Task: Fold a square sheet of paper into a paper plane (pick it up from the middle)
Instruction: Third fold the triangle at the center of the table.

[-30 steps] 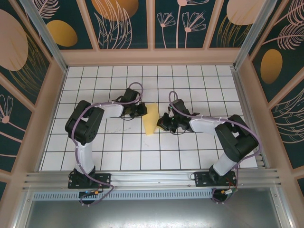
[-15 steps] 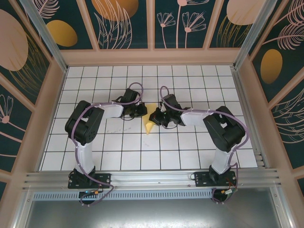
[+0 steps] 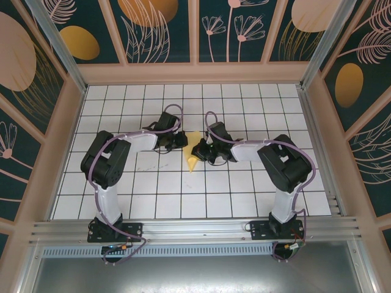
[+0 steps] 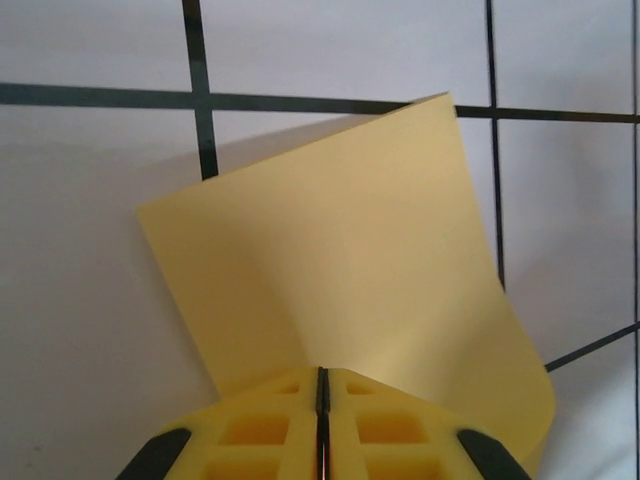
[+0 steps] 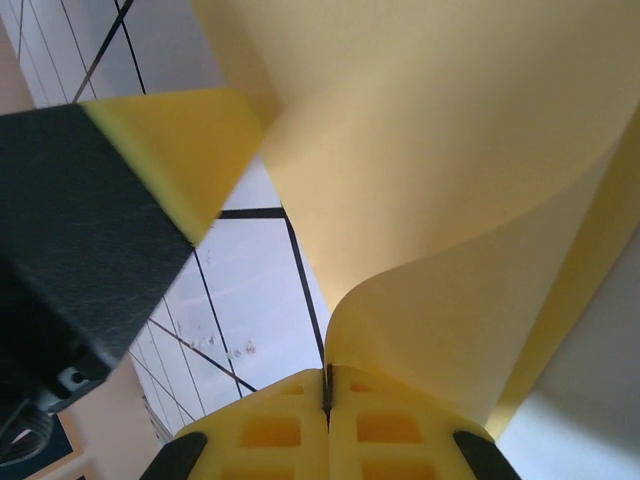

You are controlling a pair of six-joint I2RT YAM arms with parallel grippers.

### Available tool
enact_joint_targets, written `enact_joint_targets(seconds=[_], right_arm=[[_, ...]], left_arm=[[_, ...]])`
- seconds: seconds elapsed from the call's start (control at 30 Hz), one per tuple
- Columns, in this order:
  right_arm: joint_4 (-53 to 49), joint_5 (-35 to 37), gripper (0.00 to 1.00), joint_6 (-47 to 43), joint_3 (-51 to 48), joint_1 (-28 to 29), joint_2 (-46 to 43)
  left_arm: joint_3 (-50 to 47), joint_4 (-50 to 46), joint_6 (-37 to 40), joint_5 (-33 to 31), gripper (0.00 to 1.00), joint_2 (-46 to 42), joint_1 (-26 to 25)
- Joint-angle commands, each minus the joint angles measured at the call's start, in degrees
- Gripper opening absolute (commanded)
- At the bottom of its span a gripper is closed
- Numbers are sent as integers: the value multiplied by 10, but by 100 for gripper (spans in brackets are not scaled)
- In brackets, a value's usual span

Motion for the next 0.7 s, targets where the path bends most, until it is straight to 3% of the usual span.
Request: enact_joint_targets(seconds=[0.0,0.67], right_arm=[[37,5,0,16,-8,4,12],[69,-1,0,31,-6,4,34]], left_arm=[[17,-17,-4,1,11,26,-3],[20,-29,-1,9,11,43,-3]])
